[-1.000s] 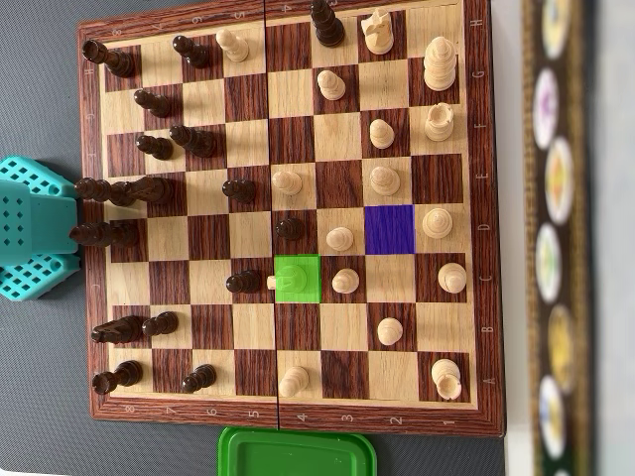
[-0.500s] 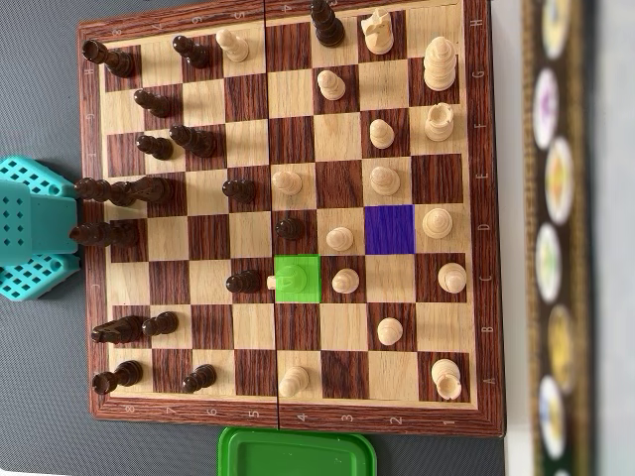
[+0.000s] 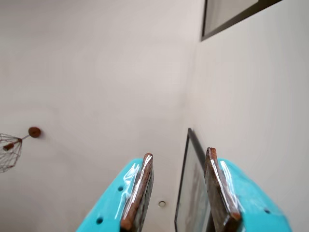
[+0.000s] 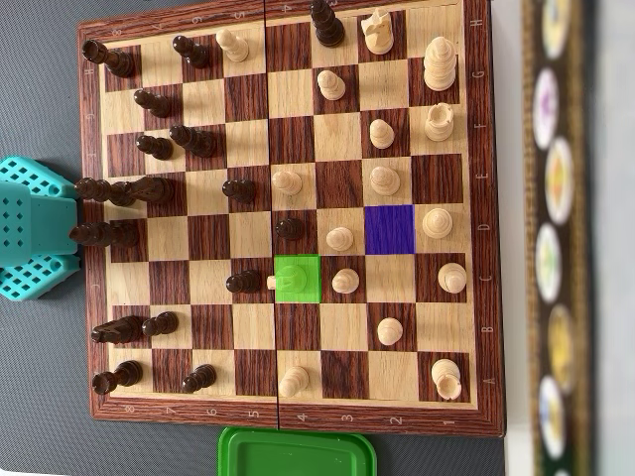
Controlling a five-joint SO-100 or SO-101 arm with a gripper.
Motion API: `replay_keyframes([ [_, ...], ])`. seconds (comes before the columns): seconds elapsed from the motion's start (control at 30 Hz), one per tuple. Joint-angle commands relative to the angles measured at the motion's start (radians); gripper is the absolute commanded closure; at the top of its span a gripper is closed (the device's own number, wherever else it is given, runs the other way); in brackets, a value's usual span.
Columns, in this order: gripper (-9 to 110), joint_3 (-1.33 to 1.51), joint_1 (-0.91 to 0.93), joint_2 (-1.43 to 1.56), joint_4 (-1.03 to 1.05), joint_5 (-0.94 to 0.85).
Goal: Play chess
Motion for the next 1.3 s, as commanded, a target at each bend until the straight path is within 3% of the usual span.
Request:
replay_keyframes([
  [0.0, 85, 0.020, -0.006, -0.009, -0.041, -0.005],
  [1.27, 85, 0.020, -0.006, -0.011, -0.112, 0.000],
])
